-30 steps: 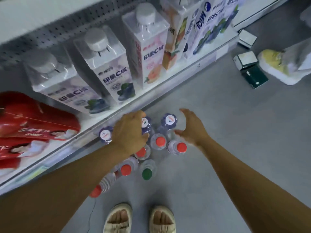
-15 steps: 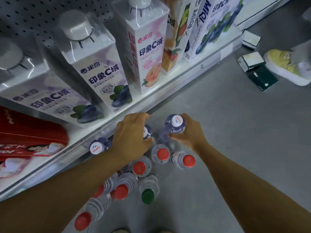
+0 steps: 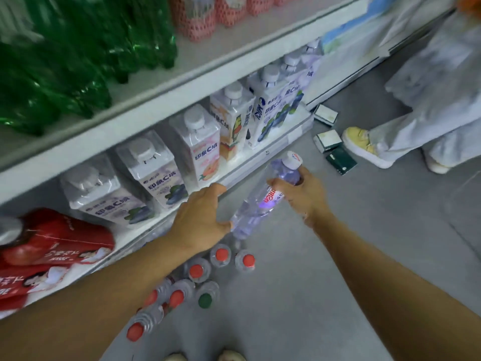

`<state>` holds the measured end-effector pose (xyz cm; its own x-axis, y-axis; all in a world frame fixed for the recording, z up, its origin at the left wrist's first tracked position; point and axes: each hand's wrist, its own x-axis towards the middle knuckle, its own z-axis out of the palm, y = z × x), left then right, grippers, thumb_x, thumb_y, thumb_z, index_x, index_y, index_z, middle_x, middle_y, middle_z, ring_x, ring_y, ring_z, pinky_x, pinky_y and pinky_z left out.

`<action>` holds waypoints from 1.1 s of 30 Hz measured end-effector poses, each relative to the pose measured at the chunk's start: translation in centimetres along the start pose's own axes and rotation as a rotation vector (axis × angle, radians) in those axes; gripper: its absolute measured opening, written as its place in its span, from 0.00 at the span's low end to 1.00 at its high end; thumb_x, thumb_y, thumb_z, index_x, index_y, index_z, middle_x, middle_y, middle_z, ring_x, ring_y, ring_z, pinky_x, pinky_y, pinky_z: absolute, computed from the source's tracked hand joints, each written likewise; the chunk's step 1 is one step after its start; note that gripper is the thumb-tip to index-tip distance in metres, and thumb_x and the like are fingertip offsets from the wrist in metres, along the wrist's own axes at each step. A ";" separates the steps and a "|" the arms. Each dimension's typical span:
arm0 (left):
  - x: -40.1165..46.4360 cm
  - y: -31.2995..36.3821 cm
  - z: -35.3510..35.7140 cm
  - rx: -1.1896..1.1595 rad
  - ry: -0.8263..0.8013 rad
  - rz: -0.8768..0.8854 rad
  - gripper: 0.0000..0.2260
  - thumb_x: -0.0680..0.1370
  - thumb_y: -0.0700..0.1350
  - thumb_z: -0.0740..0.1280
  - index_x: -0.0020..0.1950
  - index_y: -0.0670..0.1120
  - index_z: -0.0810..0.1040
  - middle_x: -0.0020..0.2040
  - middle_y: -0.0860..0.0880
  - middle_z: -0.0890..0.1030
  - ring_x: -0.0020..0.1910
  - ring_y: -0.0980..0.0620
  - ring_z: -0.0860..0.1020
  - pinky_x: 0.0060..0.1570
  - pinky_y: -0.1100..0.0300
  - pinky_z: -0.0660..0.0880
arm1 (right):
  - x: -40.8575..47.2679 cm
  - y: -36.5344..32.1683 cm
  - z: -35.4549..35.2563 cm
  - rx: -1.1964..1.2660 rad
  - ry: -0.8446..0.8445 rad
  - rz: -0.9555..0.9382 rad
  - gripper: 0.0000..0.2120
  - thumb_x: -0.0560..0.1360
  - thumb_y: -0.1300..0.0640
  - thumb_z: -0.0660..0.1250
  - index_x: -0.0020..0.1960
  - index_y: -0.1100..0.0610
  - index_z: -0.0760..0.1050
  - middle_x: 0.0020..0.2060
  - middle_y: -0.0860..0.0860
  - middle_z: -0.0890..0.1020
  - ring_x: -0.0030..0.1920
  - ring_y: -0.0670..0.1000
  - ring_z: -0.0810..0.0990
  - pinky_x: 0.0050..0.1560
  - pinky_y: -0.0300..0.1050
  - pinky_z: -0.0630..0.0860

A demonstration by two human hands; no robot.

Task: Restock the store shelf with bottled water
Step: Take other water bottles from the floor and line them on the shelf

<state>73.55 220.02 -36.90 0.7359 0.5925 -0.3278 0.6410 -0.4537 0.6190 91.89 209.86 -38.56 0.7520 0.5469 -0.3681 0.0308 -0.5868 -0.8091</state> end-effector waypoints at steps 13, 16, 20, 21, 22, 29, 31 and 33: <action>-7.6 18.8 -16.7 -0.379 -0.035 0.109 0.32 0.66 0.48 0.78 0.63 0.60 0.65 0.56 0.52 0.77 0.57 0.52 0.76 0.60 0.53 0.73 | -11.9 -24.8 -13.3 0.193 0.046 -0.140 0.23 0.56 0.38 0.71 0.46 0.48 0.76 0.45 0.50 0.83 0.47 0.53 0.83 0.49 0.58 0.80; -9.7 22.3 -20.0 -0.449 0.023 0.128 0.30 0.62 0.51 0.77 0.61 0.59 0.67 0.51 0.53 0.80 0.52 0.53 0.78 0.56 0.48 0.76 | -14.6 -29.4 -14.9 0.190 0.033 -0.170 0.20 0.57 0.40 0.71 0.44 0.49 0.75 0.42 0.50 0.83 0.44 0.53 0.83 0.49 0.58 0.80; -12.7 25.7 -24.5 -0.462 0.069 0.152 0.27 0.66 0.47 0.77 0.59 0.57 0.68 0.52 0.53 0.81 0.50 0.53 0.80 0.55 0.50 0.76 | -18.3 -34.8 -17.0 0.176 0.034 -0.232 0.24 0.56 0.38 0.71 0.46 0.51 0.75 0.43 0.51 0.83 0.44 0.53 0.83 0.49 0.58 0.80; -13.6 26.5 -25.6 -0.473 0.075 0.162 0.27 0.66 0.46 0.77 0.60 0.55 0.68 0.52 0.53 0.81 0.51 0.53 0.79 0.56 0.50 0.76 | -19.2 -36.1 -17.6 0.163 0.036 -0.251 0.23 0.58 0.38 0.71 0.46 0.52 0.75 0.43 0.51 0.83 0.43 0.53 0.83 0.48 0.57 0.80; -14.4 27.4 -26.7 -0.489 0.086 0.176 0.27 0.66 0.44 0.78 0.60 0.54 0.68 0.53 0.53 0.80 0.51 0.53 0.79 0.56 0.50 0.76 | -20.2 -37.4 -18.2 0.148 0.037 -0.270 0.22 0.60 0.39 0.72 0.46 0.52 0.75 0.43 0.51 0.82 0.44 0.53 0.82 0.48 0.57 0.80; -20.1 32.8 -34.8 -0.531 0.233 0.242 0.25 0.68 0.41 0.76 0.59 0.52 0.69 0.53 0.51 0.81 0.50 0.54 0.79 0.54 0.55 0.75 | -26.3 -47.2 -22.1 0.087 0.036 -0.441 0.20 0.65 0.38 0.72 0.41 0.52 0.69 0.42 0.52 0.79 0.45 0.54 0.80 0.49 0.55 0.78; -21.7 34.2 -37.3 -0.539 0.292 0.257 0.24 0.68 0.40 0.76 0.59 0.51 0.69 0.53 0.50 0.81 0.49 0.54 0.79 0.53 0.57 0.76 | -28.1 -49.9 -23.0 0.057 0.013 -0.516 0.22 0.64 0.35 0.71 0.39 0.49 0.65 0.40 0.51 0.77 0.45 0.54 0.79 0.46 0.55 0.78; -23.6 35.7 -39.8 -0.545 0.358 0.285 0.26 0.66 0.43 0.77 0.60 0.51 0.70 0.54 0.51 0.81 0.51 0.53 0.80 0.56 0.53 0.75 | -30.0 -52.7 -23.7 0.033 -0.020 -0.595 0.24 0.62 0.31 0.69 0.41 0.49 0.66 0.42 0.50 0.77 0.45 0.54 0.78 0.47 0.56 0.78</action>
<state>70.38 216.38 21.35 0.6817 0.7252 0.0966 0.1655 -0.2814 0.9452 83.33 210.20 26.00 0.5989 0.7876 0.1450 0.4228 -0.1572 -0.8925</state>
